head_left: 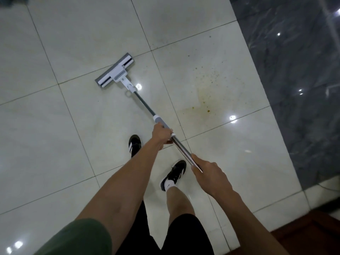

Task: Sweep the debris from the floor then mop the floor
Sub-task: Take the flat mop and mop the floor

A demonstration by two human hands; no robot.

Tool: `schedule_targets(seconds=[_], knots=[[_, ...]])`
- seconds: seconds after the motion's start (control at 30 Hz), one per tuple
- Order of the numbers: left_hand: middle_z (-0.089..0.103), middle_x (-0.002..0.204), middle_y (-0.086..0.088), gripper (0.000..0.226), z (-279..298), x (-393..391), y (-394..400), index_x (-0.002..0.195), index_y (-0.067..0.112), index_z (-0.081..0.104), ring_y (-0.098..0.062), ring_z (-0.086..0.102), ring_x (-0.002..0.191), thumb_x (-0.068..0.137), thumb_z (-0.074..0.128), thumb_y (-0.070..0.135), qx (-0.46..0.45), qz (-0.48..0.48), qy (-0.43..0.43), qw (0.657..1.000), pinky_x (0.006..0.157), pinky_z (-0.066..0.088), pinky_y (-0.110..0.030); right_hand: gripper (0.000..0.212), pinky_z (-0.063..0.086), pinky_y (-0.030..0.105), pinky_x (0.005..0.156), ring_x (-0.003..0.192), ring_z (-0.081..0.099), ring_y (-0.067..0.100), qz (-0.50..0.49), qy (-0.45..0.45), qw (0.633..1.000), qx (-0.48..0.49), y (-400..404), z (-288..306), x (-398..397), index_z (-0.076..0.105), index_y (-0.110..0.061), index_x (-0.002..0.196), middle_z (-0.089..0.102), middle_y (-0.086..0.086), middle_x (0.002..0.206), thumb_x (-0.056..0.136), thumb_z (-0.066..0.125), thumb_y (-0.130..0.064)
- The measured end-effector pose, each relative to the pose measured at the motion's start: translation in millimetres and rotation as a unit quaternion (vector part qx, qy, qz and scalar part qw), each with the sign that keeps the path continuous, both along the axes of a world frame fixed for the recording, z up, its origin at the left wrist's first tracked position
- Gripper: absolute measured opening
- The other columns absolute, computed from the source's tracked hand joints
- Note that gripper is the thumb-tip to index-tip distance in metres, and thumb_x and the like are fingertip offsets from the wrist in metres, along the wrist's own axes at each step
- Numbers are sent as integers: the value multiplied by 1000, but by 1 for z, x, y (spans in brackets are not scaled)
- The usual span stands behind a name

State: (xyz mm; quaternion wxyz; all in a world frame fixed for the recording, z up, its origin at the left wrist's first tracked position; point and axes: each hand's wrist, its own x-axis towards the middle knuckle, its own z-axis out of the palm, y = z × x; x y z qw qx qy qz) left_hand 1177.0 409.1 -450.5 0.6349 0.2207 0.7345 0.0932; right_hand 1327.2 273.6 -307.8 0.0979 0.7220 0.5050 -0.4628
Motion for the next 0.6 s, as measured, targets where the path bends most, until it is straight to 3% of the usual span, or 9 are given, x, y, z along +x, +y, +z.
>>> schedule_targets(seconds=[0.07, 0.2, 0.33, 0.43, 0.53, 0.6], knots=[[60, 103, -22, 20, 1, 8, -2, 100, 3, 50, -36, 67, 94, 89, 67, 2, 1, -4, 5, 1000, 76, 60, -53, 43, 58, 41, 75, 75, 63, 22, 2, 4, 1000, -8, -2, -1, 7, 35, -43, 146, 64, 3, 85, 103, 38, -42], [57, 89, -17, 25, 5, -2, 14, 86, 7, 45, -29, 67, 72, 87, 68, -1, 16, 17, 5, 1000, 61, 62, -46, 46, 57, 41, 71, 73, 60, 24, 41, 13, 999, 8, 13, -9, 4, 31, -40, 150, 59, 4, 81, 104, 37, -40], [57, 91, -18, 31, 1, -7, 20, 81, 12, 42, -38, 69, 82, 83, 69, -3, 21, 29, 17, 999, 64, 61, -51, 51, 53, 36, 66, 72, 59, 22, 78, -2, 997, -2, 22, -13, 1, 24, -39, 153, 58, 5, 83, 104, 39, -40], [60, 100, -21, 27, -7, -18, 31, 98, 5, 51, -41, 68, 91, 81, 71, -1, 22, 38, 18, 999, 71, 61, -53, 54, 52, 34, 66, 72, 60, 21, 98, -11, 995, -16, 38, -20, -10, 22, -38, 154, 61, 7, 84, 104, 42, -38], [60, 112, -22, 50, -11, -44, 58, 125, 4, 48, -41, 67, 96, 81, 72, 1, 11, 47, 18, 999, 77, 59, -53, 56, 52, 36, 66, 73, 63, 24, 111, -14, 994, -14, 62, -26, -35, 22, -37, 154, 63, 9, 84, 103, 45, -36], [58, 119, -20, 59, -12, -64, 84, 131, 8, 44, -40, 66, 99, 81, 74, 1, 2, 43, 17, 999, 79, 59, -53, 56, 52, 36, 66, 74, 63, 25, 112, -13, 994, -12, 85, -30, -55, 22, -37, 155, 63, 10, 84, 103, 44, -34]])
